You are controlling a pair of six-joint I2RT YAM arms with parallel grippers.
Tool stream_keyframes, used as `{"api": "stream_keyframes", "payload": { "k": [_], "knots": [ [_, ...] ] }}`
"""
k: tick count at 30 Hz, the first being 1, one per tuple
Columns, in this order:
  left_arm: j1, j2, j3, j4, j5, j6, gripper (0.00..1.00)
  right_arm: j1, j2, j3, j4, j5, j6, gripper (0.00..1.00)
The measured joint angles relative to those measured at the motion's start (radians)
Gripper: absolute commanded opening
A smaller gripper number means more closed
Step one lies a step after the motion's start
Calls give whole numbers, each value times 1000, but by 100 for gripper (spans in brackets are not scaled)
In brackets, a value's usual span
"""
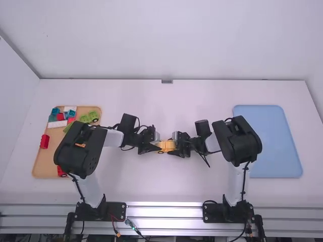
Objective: Assemble lego blocks to make yellow taxi
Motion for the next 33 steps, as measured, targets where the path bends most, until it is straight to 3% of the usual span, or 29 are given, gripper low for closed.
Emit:
{"api": "stream_keyframes", "payload": {
  "k": [15,20,33],
  "knots": [
    [-24,0,-2,64,-28,-4,13,-6,0,6,0,11,3,48],
    [-24,0,-2,63,-32,-4,20,-6,0,6,1,11,6,48],
    [-26,-5,0,78,-72,-3,14,-5,0,5,-2,6,5,47]
  ]
}}
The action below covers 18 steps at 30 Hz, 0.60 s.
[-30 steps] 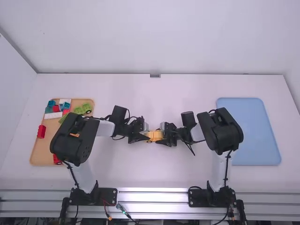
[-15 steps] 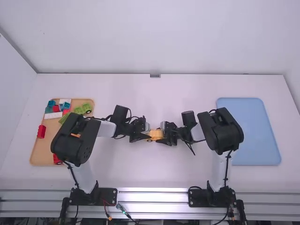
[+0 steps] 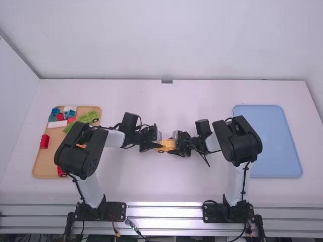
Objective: Assemble lego blocks to make yellow taxi
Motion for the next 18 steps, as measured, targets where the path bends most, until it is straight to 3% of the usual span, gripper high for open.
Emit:
{"api": "stream_keyframes", "payload": {
  "k": [13,17,18],
  "knots": [
    [0,-6,6,-47,9,3,16,0,0,0,2,-4,0,47],
    [0,-6,6,-49,15,3,22,0,0,0,3,-5,0,47],
    [0,-6,6,-48,15,3,34,0,0,0,3,-6,0,47]
  ]
}}
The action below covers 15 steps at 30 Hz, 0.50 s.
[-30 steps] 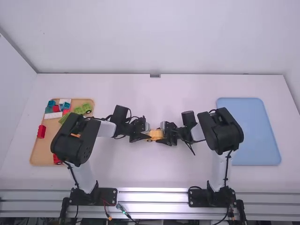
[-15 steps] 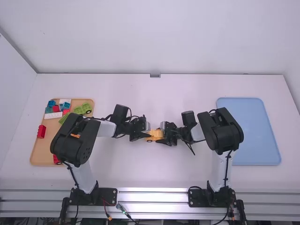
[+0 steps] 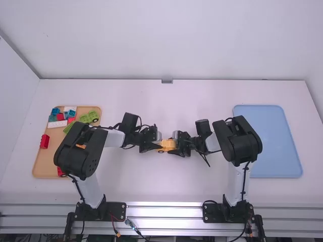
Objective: Assemble lego blocks to make yellow taxi
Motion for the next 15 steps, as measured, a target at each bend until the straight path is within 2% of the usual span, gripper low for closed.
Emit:
{"api": "stream_keyframes", "payload": {
  "k": [2,10,12,15],
  "knots": [
    [0,0,0,0,-1,3,44,0,0,0,0,0,0,47],
    [-1,6,-10,4,-41,-14,71,0,0,0,0,-7,-3,48],
    [-1,14,-15,20,-54,-31,72,0,0,0,0,-12,-3,48],
    [0,22,-23,44,-56,-68,61,0,0,0,4,-7,-2,48]
  ]
}}
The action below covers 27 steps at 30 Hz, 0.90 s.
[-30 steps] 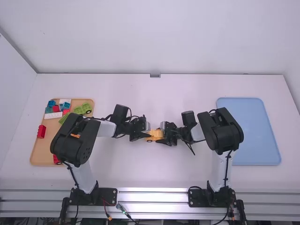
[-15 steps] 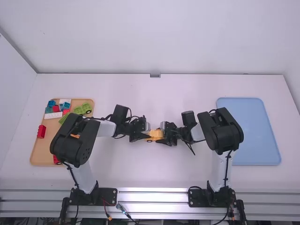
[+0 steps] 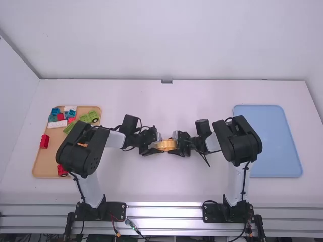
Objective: Assemble lego blocks to make yellow taxi
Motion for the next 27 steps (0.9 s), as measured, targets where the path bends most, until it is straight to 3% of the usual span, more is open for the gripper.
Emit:
{"api": "stream_keyframes", "payload": {
  "k": [7,18,27],
  "knots": [
    [0,0,-4,22,0,-13,66,-2,0,0,2,3,2,48],
    [0,-10,-5,39,0,-37,91,-3,0,0,-5,-13,1,48],
    [2,-11,-5,90,41,-41,91,-3,0,0,-6,-17,0,48]
  ]
}}
